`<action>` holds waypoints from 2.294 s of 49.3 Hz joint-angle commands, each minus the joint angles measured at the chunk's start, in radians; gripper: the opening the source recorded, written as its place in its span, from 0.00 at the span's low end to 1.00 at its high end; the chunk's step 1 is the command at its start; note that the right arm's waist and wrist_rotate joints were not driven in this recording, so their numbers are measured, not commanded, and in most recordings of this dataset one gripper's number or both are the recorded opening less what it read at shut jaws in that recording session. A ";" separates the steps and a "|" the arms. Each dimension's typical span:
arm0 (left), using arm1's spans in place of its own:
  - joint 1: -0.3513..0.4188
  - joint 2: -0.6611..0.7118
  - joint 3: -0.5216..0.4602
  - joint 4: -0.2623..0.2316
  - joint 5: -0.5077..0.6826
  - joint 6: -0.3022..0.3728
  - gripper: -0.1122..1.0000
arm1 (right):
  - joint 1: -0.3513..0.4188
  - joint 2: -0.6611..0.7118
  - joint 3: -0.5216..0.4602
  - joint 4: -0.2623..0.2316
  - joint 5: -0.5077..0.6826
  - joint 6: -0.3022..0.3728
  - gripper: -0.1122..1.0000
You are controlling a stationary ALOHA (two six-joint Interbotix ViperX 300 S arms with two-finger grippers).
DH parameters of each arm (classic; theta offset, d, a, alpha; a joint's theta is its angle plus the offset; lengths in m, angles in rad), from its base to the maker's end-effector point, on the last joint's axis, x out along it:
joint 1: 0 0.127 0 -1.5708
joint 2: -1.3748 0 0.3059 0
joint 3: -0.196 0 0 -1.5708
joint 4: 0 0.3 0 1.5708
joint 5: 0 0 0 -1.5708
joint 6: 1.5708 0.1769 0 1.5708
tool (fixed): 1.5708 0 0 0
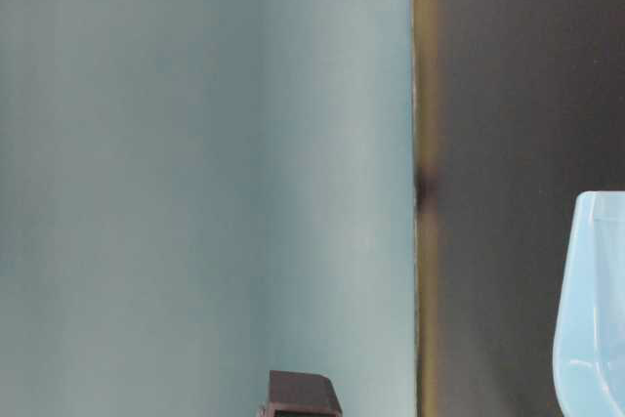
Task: Hold the dustpan with the left arm, while a human hand uses a hand brush to gather screws into the dustpan.
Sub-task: 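Close the left gripper on the dustpan handle and hold it steady, then hold the dustpan with the left gripper while the hand sweeps screws in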
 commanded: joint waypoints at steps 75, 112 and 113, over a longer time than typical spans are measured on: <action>0.058 -0.071 -0.003 0.003 0.089 0.048 0.38 | 0.000 0.005 -0.005 0.000 -0.009 0.000 0.10; 0.081 -0.061 0.003 0.003 0.054 0.098 0.38 | 0.000 0.005 -0.006 0.000 -0.009 -0.002 0.10; 0.081 -0.061 0.003 0.003 0.049 0.098 0.38 | 0.000 0.003 -0.006 0.000 -0.009 0.000 0.10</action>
